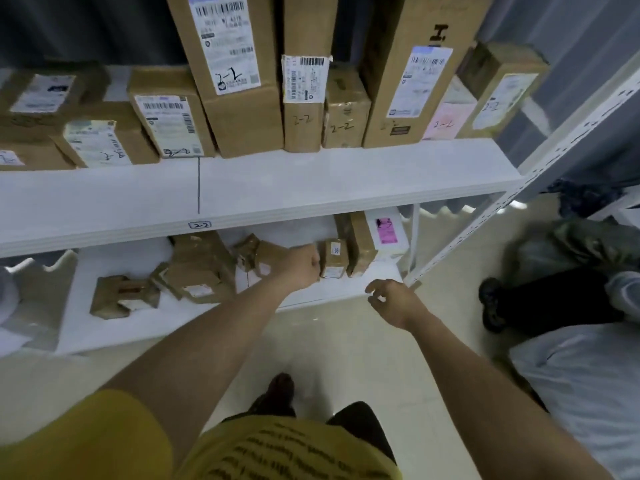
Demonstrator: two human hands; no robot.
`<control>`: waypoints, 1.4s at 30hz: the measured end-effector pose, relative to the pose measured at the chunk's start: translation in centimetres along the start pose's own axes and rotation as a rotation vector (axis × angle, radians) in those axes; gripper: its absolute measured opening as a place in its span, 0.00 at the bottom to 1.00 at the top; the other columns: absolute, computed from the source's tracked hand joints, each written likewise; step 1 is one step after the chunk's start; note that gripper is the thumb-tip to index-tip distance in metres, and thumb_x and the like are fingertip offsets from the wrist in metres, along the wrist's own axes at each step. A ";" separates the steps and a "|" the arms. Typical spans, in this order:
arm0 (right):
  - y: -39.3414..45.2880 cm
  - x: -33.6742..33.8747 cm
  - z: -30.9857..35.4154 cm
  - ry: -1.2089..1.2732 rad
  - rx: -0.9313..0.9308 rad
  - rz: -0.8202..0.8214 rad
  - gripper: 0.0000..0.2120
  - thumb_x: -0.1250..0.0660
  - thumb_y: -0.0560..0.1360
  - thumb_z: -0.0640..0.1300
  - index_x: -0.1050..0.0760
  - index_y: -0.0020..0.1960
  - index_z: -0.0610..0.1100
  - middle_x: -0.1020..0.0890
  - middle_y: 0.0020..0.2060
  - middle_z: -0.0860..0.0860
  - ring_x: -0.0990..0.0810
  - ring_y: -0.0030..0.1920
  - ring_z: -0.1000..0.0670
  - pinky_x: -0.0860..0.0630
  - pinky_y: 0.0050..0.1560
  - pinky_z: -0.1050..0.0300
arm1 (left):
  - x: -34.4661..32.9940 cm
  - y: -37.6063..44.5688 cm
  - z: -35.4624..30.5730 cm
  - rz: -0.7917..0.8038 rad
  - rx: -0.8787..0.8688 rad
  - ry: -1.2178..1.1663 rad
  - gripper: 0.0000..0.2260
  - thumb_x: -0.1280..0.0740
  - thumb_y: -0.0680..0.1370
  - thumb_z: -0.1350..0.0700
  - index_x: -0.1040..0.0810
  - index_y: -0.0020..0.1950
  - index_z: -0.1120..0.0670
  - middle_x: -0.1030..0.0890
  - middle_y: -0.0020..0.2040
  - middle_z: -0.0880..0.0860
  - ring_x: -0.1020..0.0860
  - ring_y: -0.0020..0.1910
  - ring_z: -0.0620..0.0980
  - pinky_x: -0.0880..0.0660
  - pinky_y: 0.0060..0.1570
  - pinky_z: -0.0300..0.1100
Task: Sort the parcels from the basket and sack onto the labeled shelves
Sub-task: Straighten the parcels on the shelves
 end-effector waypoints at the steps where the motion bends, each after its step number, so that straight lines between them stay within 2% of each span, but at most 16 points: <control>1: 0.5 0.1 -1.2 0.001 0.002 0.024 0.11 0.37 0.80 0.44 0.23 0.61 0.45 0.20 0.56 0.46 0.21 0.54 0.48 0.28 0.53 0.60 | -0.7 0.5 -0.6 0.008 0.002 0.004 0.09 0.42 0.80 0.61 0.22 0.51 0.60 0.20 0.48 0.57 0.23 0.44 0.53 0.30 0.41 0.41; 3: 1.8 0.4 -3.3 -0.032 0.033 0.083 0.11 0.38 0.80 0.43 0.23 0.60 0.44 0.19 0.54 0.46 0.21 0.54 0.47 0.28 0.52 0.60 | -2.4 1.8 -1.3 0.028 0.051 0.000 0.09 0.41 0.80 0.61 0.23 0.45 0.59 0.21 0.45 0.56 0.24 0.43 0.52 0.31 0.37 0.40; 4: 2.7 0.5 -4.2 -0.053 0.053 0.113 0.11 0.38 0.80 0.43 0.23 0.60 0.44 0.18 0.53 0.45 0.21 0.54 0.47 0.28 0.52 0.59 | -3.3 2.5 -1.4 0.045 0.081 -0.011 0.09 0.42 0.80 0.60 0.23 0.45 0.59 0.21 0.46 0.56 0.24 0.44 0.52 0.31 0.38 0.40; 8: 6.0 1.1 -7.2 -0.100 0.140 0.244 0.10 0.39 0.80 0.42 0.23 0.59 0.43 0.18 0.46 0.46 0.23 0.46 0.49 0.28 0.50 0.59 | -6.6 3.8 -2.1 0.042 0.234 -0.086 0.12 0.43 0.81 0.57 0.23 0.59 0.58 0.22 0.60 0.55 0.24 0.58 0.56 0.26 0.57 0.48; 12: 8.9 1.2 -10.0 -0.147 0.212 0.321 0.09 0.39 0.80 0.41 0.22 0.57 0.42 0.22 0.40 0.50 0.25 0.41 0.50 0.31 0.44 0.61 | -11.0 4.2 -2.8 0.034 0.332 -0.144 0.13 0.42 0.81 0.57 0.26 0.62 0.59 0.24 0.63 0.57 0.25 0.60 0.56 0.29 0.59 0.45; 15: 10.9 0.6 -11.7 -0.169 0.221 0.327 0.09 0.38 0.80 0.42 0.21 0.56 0.42 0.19 0.44 0.47 0.24 0.43 0.49 0.31 0.45 0.62 | -13.8 4.5 -2.5 0.016 0.401 -0.180 0.12 0.42 0.81 0.57 0.27 0.62 0.59 0.24 0.62 0.58 0.25 0.60 0.57 0.29 0.60 0.46; 20: 14.8 -2.2 -12.8 -0.206 0.269 0.352 0.09 0.38 0.80 0.43 0.21 0.56 0.42 0.17 0.52 0.45 0.20 0.52 0.45 0.28 0.50 0.59 | -17.8 7.2 -0.3 0.053 0.463 -0.222 0.17 0.42 0.81 0.57 0.35 0.68 0.60 0.23 0.59 0.60 0.24 0.57 0.58 0.32 0.50 0.42; 23: 18.1 -4.5 -14.0 -0.221 0.284 0.317 0.11 0.38 0.79 0.43 0.22 0.59 0.42 0.18 0.55 0.45 0.21 0.55 0.45 0.29 0.52 0.59 | -20.1 10.7 1.4 0.057 0.464 -0.199 0.18 0.41 0.81 0.56 0.36 0.70 0.60 0.25 0.62 0.61 0.25 0.60 0.59 0.30 0.56 0.44; 25: 20.8 -6.2 -15.3 -0.224 0.267 0.284 0.12 0.37 0.79 0.43 0.23 0.61 0.43 0.21 0.59 0.44 0.23 0.59 0.45 0.30 0.57 0.58 | -21.6 13.5 2.5 0.052 0.453 -0.173 0.20 0.41 0.81 0.55 0.37 0.72 0.59 0.27 0.65 0.60 0.26 0.63 0.59 0.30 0.60 0.46; 28: 25.2 -8.6 -17.2 -0.217 0.256 0.206 0.15 0.37 0.78 0.42 0.24 0.64 0.44 0.24 0.63 0.44 0.25 0.63 0.43 0.29 0.63 0.54 | -24.1 18.7 4.0 0.032 0.381 -0.124 0.21 0.40 0.80 0.56 0.37 0.73 0.58 0.30 0.68 0.58 0.28 0.65 0.58 0.30 0.59 0.47; 31: 30.2 -10.1 -20.1 -0.164 0.201 0.009 0.21 0.40 0.76 0.36 0.27 0.68 0.45 0.23 0.64 0.45 0.25 0.64 0.42 0.26 0.61 0.50 | -27.0 25.2 5.2 -0.021 0.227 -0.036 0.25 0.39 0.80 0.52 0.40 0.75 0.56 0.33 0.72 0.58 0.32 0.69 0.59 0.31 0.64 0.50; 34: 34.6 -11.6 -24.1 -0.129 0.104 -0.169 0.22 0.39 0.75 0.36 0.31 0.69 0.44 0.25 0.64 0.44 0.27 0.63 0.42 0.25 0.58 0.49 | -29.8 31.2 5.9 -0.152 0.094 0.147 0.34 0.34 0.77 0.47 0.46 0.78 0.50 0.49 0.78 0.58 0.48 0.76 0.61 0.42 0.72 0.58; 36: 37.6 -12.6 -26.9 -0.182 0.055 -0.247 0.24 0.35 0.75 0.38 0.35 0.71 0.44 0.29 0.66 0.44 0.30 0.65 0.42 0.27 0.60 0.48 | -31.3 34.4 5.3 -0.268 -0.015 0.348 0.44 0.30 0.73 0.40 0.55 0.79 0.48 0.56 0.79 0.59 0.54 0.77 0.63 0.47 0.72 0.61; 38: 40.5 -13.1 -29.0 -0.205 0.053 -0.339 0.28 0.33 0.75 0.40 0.37 0.73 0.44 0.31 0.68 0.44 0.32 0.67 0.42 0.28 0.63 0.48 | -32.4 37.1 4.6 -0.324 -0.146 0.456 0.47 0.31 0.72 0.37 0.60 0.79 0.47 0.61 0.78 0.59 0.59 0.77 0.63 0.51 0.72 0.63; 40: 42.7 -13.9 -31.1 -0.207 0.067 -0.399 0.30 0.33 0.74 0.41 0.38 0.74 0.45 0.33 0.70 0.45 0.34 0.68 0.41 0.31 0.66 0.47 | -33.2 39.3 4.1 -0.365 -0.229 0.440 0.47 0.31 0.72 0.36 0.59 0.79 0.45 0.64 0.78 0.56 0.63 0.77 0.61 0.56 0.72 0.63; 42: 44.1 -15.0 -33.0 -0.256 0.060 -0.397 0.33 0.33 0.74 0.43 0.42 0.76 0.46 0.37 0.74 0.45 0.38 0.71 0.39 0.37 0.70 0.46 | -34.0 40.6 3.6 -0.401 -0.277 0.459 0.46 0.31 0.70 0.35 0.55 0.79 0.45 0.62 0.79 0.55 0.62 0.77 0.59 0.57 0.73 0.60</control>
Point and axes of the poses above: each hand's wrist, its own y-axis towards the middle knuckle, its own x-axis out of the back of the hand, z = x × y, the point moved 5 cm from there along y, towards the middle knuckle
